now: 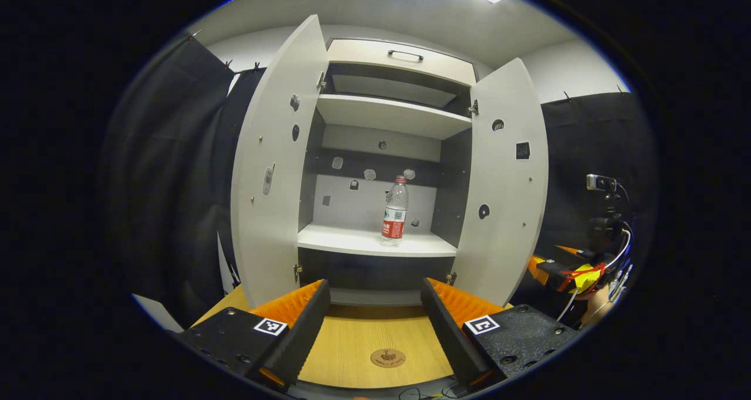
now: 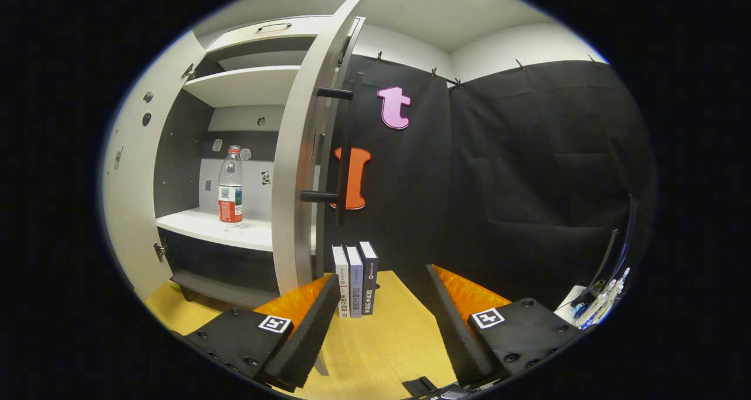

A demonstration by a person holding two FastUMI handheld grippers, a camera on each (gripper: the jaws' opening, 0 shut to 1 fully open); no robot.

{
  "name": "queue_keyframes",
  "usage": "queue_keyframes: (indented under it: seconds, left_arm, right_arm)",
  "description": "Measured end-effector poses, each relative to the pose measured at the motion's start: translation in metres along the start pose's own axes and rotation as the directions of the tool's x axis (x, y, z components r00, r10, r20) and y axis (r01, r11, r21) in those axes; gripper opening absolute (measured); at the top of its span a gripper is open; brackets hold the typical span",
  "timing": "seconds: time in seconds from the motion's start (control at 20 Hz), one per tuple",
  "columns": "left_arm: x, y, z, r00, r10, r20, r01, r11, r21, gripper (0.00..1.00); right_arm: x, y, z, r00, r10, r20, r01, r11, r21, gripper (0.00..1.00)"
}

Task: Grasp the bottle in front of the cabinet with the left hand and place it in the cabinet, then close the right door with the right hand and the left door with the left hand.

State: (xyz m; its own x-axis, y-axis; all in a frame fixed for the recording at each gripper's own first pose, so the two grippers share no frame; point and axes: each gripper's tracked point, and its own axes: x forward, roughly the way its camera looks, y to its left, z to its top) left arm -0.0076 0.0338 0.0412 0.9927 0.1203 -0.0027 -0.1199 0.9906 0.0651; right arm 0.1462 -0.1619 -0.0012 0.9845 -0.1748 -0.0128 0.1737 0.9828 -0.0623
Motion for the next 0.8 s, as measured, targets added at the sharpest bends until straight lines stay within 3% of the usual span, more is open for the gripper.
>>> queue_keyframes:
  seconds: [0.4, 0.8]
  left_arm:
    - [-0.001, 0.002, 0.003, 0.999, -0.037, 0.008, 0.037, 0.999, -0.009, 0.94]
    - [0.0, 0.018, 0.007, 1.0, -0.016, 0.015, 0.016, 1.0, -0.023, 0.94]
  right_arm:
    - [-0.006, 0.024, 0.002, 1.0, 0.02, -0.005, -0.02, 1.0, -0.001, 0.95]
    - [-0.009, 0.078, 0.005, 0.991, 0.131, -0.001, -0.131, 0.991, 0.017, 0.95]
